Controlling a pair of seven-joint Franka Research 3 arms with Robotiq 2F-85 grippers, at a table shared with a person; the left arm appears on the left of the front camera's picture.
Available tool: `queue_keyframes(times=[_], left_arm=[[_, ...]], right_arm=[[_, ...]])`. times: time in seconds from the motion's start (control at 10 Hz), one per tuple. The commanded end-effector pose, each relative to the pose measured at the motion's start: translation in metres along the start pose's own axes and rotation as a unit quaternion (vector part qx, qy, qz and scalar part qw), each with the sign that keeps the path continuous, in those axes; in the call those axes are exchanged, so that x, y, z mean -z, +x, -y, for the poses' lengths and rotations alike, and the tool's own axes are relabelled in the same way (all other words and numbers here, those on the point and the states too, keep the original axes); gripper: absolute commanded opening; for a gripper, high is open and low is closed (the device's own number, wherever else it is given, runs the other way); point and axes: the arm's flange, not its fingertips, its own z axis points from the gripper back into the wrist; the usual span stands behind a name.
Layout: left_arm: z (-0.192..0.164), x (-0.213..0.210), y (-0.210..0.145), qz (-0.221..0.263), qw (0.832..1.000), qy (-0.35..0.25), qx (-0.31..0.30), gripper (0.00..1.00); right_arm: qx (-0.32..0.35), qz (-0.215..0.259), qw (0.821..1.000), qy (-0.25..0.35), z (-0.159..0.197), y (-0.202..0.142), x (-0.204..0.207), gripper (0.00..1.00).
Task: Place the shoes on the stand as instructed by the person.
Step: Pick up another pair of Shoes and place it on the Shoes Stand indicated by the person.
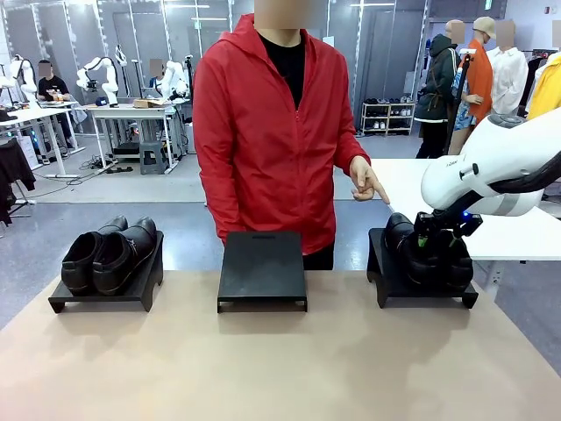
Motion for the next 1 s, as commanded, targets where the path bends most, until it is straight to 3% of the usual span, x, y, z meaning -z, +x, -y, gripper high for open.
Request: queue_keyframes(times=[0.0, 0.1, 0.3, 0.5, 0.9], left_arm=[[0.002, 0.001, -0.003, -0.001, 1.000, -0.006, 0.013, 1.00], [0.002, 0.001, -0.003, -0.001, 1.000, -0.006, 0.013, 1.00], [0.002, 0.001, -0.003, -0.001, 1.000, -0.006, 0.013, 1.00], [0.002, 0.001, -0.003, -0.001, 1.000, -0.006, 0.013, 1.00], [0.002, 0.001, -0.003, -0.001, 1.000, -0.006, 0.013, 1.00]], right_arm=[[0.000, 0.000, 1.000, 0.000, 0.001, 0.000, 0.001, 0.70], [0.000, 0.000, 1.000, 0.000, 0.000, 0.000, 0.000, 0.70], [-0.014, 0.026, 0.999, 0.041, -0.008, -0.024, -0.047, 0.70], [-0.013, 0.041, 0.990, 0.131, -0.008, -0.054, -0.107, 0.70], [0.005, 0.031, 0.957, 0.288, 0.036, -0.131, -0.192, 0.70]])
